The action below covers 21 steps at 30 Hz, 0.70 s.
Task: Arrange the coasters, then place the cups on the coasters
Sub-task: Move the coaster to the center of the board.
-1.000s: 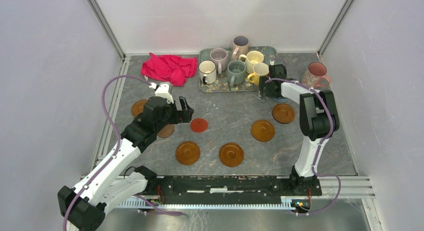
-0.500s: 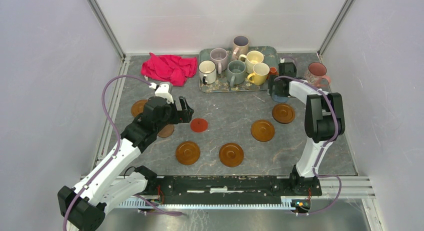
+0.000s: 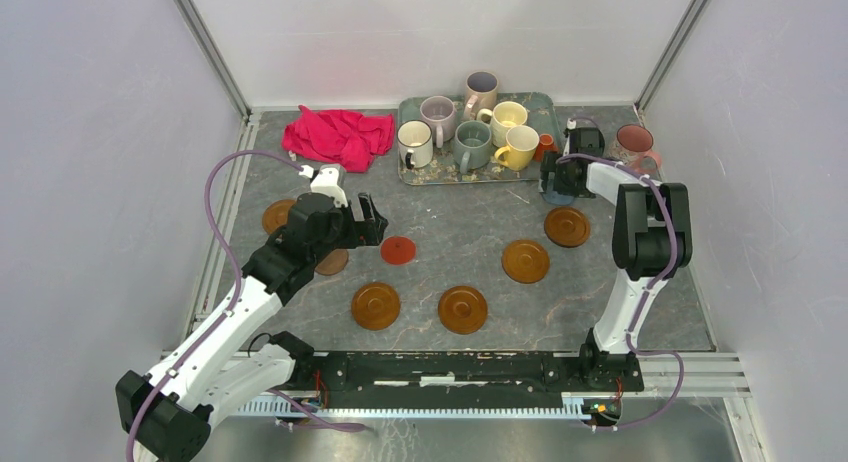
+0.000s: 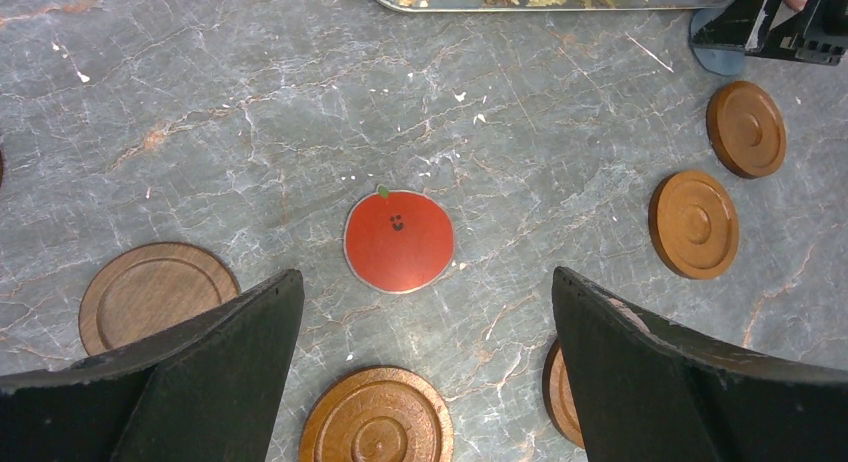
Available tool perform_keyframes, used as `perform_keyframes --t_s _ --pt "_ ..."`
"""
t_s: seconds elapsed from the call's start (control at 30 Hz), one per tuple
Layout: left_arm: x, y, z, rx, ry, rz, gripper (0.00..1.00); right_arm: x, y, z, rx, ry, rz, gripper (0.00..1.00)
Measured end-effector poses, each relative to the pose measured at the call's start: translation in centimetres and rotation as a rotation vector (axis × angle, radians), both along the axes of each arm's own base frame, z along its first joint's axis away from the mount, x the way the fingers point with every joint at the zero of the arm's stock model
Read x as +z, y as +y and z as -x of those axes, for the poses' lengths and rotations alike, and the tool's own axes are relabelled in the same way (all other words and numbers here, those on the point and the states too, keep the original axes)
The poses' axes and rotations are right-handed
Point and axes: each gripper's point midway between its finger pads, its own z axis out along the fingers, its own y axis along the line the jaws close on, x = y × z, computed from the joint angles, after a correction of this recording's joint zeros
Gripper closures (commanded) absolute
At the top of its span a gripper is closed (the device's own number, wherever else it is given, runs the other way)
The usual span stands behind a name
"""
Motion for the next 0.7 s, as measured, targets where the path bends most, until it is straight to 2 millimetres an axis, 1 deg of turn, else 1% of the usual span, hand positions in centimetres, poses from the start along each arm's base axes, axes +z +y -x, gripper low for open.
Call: perform_keyframes --t_s 0.1,0.27,0.5,0.7 --pt "-0.1 0.0 0.0 0.000 0.002 -0.001 0.00 -0.1 0.6 -0.2 0.016 -0.006 -0.021 0.02" --pt "-0.2 0.0 0.0 0.000 0.005 -0.002 0.00 -0.1 0.9 -0.3 0.022 -0.011 -0.031 0.02" --pt "-0.3 0.0 -0.1 0.000 0.009 -0.005 0.00 -0.5 1.5 -0.4 0.030 -0.004 0.041 0.02" --pt "-0.3 0.0 -0.1 0.000 0.009 -0.005 0.00 -0.5 2.4 -0.4 0.025 -0.006 0.055 0.08"
